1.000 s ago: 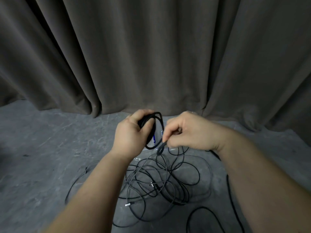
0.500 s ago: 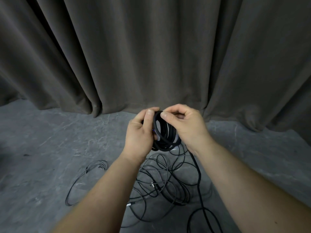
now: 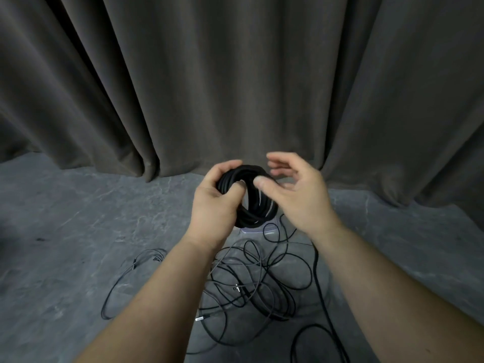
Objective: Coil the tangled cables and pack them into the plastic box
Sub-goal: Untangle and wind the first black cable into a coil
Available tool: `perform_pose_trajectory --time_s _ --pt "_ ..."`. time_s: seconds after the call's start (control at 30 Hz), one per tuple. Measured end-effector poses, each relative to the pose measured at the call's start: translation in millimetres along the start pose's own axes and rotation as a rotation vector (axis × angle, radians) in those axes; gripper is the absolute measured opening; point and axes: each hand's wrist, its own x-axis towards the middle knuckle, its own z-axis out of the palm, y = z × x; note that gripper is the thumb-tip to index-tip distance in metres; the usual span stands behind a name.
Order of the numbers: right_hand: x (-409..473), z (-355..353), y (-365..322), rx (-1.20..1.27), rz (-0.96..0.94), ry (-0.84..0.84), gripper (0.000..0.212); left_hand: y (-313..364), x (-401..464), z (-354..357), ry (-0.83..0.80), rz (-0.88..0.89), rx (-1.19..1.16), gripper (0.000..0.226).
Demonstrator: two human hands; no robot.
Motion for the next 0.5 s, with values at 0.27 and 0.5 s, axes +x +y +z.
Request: perform_pose_trajectory --time_s 0.27,0.5 --pt "-13.7 4.2 -4.3 -0.461 -0.028 -0.439 0.129 1.2 1.0 -2.3 0.077 -0.049 -0.052 0.03" --pt "-9.9 7.9 -0.4 -0.421 -0.021 -0.325 0.127 -1.7 -0.6 1.0 0.043 -0.01 -0.065 0.021"
